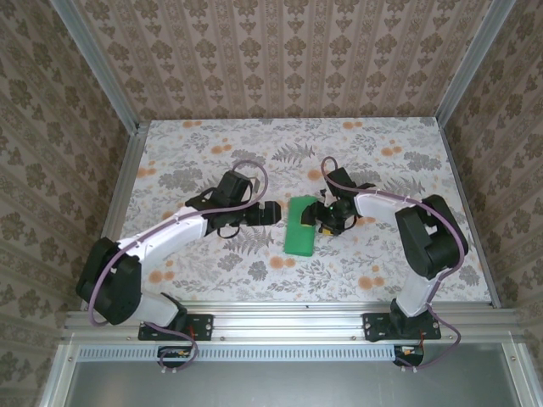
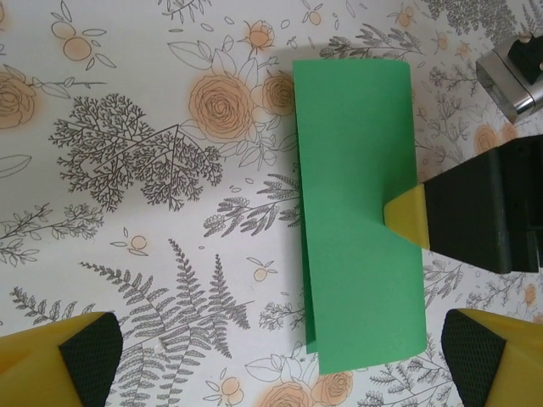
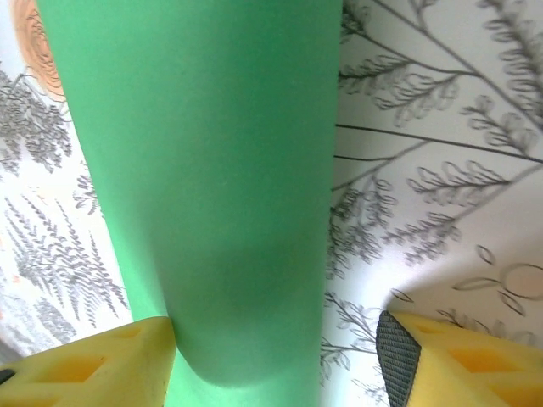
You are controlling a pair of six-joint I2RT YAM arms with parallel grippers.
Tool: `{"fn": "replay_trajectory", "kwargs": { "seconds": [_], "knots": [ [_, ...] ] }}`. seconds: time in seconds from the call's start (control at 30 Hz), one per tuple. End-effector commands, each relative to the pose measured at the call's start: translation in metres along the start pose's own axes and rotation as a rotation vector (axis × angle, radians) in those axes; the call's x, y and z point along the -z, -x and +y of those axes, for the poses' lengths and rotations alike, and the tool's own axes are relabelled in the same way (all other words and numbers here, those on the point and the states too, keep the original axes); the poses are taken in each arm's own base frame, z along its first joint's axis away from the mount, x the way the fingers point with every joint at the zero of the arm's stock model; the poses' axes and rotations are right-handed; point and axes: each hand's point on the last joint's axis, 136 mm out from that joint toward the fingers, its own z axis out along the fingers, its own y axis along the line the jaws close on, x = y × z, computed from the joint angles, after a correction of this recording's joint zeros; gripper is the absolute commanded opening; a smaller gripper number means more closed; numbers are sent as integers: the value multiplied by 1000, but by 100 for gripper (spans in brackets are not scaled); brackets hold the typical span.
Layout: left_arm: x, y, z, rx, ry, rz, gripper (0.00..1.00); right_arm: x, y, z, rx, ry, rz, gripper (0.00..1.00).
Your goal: Fold a paper plane with a square sheet of paper (pick it up from the middle)
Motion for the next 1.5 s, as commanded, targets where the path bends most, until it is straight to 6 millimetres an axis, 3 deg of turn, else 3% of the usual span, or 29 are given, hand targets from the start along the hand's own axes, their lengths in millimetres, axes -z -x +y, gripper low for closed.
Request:
{"fn": "replay_trajectory", "kwargs": {
  "seconds": [0.0,1.47],
  "knots": [
    [2,9,-5,20,6,-19,100,16,-2,-11,28,-90,-18,66],
    [-13,7,-8,1,-14,14,98,-13,5,-10,-84,-95,-35,66]
  ]
}}
